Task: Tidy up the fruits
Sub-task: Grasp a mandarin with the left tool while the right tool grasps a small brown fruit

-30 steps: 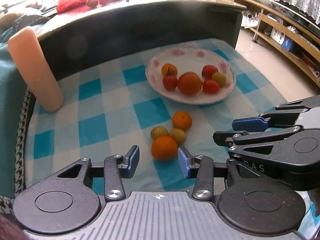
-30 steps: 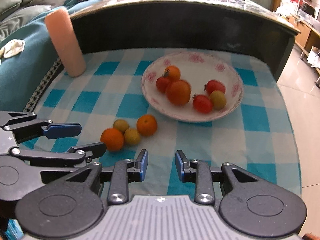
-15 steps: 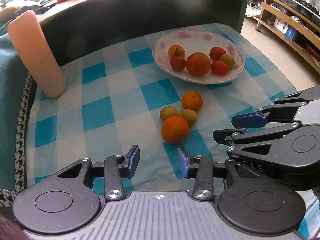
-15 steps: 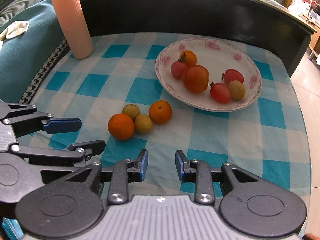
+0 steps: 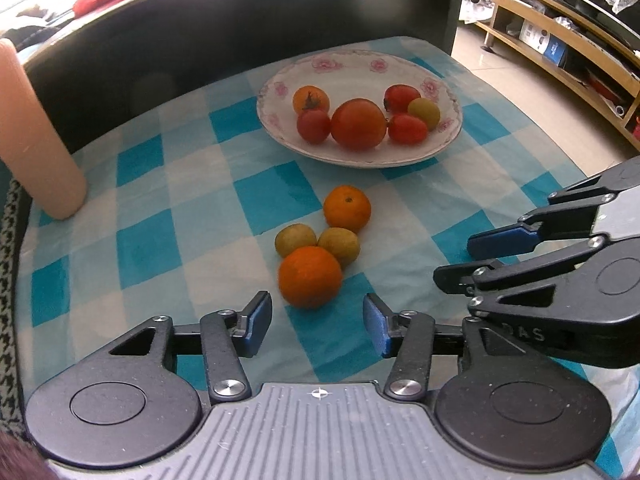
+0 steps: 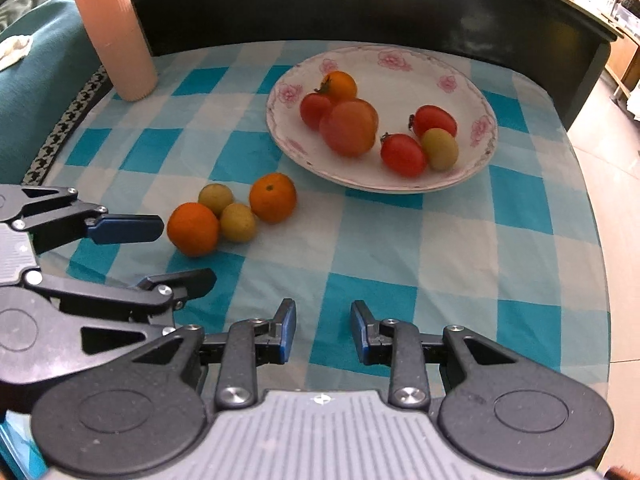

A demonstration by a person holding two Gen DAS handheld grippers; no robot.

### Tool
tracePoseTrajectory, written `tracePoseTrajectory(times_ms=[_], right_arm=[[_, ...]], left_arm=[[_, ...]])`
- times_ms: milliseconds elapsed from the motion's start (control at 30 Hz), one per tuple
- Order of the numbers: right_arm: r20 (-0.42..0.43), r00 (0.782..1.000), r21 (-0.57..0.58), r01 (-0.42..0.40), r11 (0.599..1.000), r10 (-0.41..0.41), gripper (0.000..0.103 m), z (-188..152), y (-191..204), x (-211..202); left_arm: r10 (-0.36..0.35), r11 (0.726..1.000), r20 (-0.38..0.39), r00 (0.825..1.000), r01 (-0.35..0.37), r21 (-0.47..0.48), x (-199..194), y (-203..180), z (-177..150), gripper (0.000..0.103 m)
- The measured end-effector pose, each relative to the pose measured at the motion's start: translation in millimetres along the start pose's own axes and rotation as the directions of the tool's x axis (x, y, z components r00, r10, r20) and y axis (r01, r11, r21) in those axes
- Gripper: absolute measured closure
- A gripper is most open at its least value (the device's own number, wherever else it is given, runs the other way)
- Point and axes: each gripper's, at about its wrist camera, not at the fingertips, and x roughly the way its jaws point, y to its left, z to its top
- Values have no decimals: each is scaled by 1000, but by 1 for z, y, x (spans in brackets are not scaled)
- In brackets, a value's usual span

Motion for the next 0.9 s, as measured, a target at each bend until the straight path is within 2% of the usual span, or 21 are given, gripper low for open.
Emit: tracePoseTrajectory(times_ms=[367,467,700,900], right_arm=[[15,1000,23,-28,999,27,55,4,-6,-4],[21,999,34,-39,999,38,55,7,-8,-5],[64,996,53,-66,996,62,55,15,-6,-7],[82,992,54,-101,993,96,55,22,4,0]], left_arm=[[-13,999,7,1000,13,-33,18,5,10,54],[-16,999,24,1000,17,-46,16,6,11,59],[-30,998,33,999,32,-45,4,13,7,59],[-24,998,7,1000,25,-58,0,25,-4,59]])
